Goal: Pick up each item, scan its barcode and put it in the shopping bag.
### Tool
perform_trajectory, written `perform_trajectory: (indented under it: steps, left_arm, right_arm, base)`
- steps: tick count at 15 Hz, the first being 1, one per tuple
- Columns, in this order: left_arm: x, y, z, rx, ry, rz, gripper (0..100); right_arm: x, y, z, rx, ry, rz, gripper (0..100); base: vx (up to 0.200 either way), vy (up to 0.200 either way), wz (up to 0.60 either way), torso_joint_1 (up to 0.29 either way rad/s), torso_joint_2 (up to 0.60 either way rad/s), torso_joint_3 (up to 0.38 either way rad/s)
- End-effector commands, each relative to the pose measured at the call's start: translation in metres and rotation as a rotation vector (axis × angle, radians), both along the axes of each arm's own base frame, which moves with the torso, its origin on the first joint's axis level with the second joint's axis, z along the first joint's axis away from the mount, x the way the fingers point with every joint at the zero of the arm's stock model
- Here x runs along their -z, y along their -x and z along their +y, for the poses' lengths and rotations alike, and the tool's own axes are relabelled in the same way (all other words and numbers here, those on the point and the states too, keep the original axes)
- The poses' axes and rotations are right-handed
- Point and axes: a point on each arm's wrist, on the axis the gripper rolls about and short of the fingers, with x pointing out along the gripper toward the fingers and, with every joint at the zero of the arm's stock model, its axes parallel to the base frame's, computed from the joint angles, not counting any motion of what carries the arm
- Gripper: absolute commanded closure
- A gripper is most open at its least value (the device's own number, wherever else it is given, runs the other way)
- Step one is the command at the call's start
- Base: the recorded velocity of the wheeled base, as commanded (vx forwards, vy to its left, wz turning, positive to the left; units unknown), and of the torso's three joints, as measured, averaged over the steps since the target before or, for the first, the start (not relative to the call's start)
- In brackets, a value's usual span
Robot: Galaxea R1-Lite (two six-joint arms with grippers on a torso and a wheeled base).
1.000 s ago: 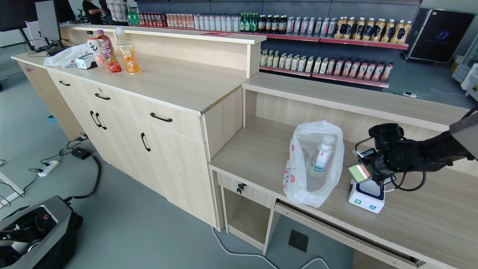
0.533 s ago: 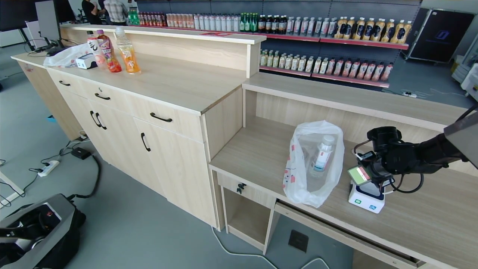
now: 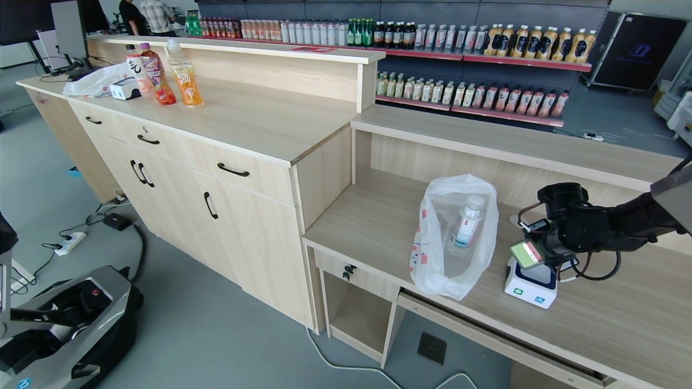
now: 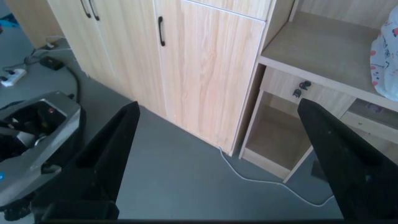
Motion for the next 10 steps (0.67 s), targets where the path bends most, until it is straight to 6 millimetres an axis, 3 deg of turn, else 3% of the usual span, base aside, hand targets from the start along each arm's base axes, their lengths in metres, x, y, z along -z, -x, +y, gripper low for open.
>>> perform_trajectory:
  steps: [1,10]
  left_arm:
    - [0.0,0.0,0.0,-0.001,0.0,-0.001,0]
    - [0.0,0.0,0.0,-0.001,0.0,-0.001,0]
  right_arm:
    - [0.0003,0.0034,-0.0038,0.013,0.003,0.007,100]
    - [-0.0002,0.005,-0.0063,0.016,0.004,0.009,100]
  base:
    - [0.0,0.0,0.0,0.0,0.0,0.0]
    - [0.0,0.0,0.0,0.0,0.0,0.0]
